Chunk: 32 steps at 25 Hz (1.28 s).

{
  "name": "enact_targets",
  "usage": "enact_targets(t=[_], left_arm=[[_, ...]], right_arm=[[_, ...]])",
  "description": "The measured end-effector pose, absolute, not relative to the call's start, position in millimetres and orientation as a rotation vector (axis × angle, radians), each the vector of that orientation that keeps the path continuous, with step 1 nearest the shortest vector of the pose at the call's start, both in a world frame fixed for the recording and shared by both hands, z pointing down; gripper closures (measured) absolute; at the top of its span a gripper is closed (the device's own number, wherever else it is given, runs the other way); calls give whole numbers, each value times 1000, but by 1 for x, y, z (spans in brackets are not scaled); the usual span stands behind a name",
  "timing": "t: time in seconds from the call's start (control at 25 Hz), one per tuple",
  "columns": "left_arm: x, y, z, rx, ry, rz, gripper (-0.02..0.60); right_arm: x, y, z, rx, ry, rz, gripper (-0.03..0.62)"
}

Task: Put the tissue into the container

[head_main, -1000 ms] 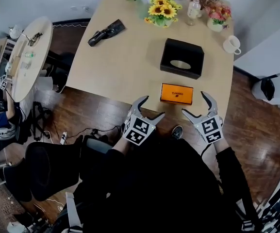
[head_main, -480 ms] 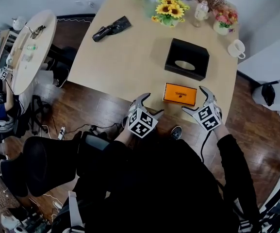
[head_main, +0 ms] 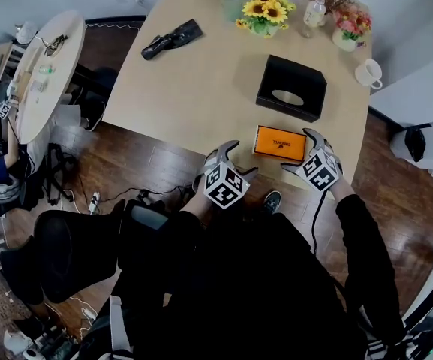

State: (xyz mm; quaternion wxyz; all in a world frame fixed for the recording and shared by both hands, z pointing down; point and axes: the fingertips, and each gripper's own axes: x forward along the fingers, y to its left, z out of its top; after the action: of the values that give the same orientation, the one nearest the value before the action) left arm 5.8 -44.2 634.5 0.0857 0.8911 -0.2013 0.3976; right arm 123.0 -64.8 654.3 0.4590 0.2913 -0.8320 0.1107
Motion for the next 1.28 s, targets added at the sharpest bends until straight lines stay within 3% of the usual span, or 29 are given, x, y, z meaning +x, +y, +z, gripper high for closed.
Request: enact_targets(t=[1.28], left_arm=[[-2,-26,638,2651,-583,1163,198]], right_arm=[[119,-67,672,778,-2023,354,60]])
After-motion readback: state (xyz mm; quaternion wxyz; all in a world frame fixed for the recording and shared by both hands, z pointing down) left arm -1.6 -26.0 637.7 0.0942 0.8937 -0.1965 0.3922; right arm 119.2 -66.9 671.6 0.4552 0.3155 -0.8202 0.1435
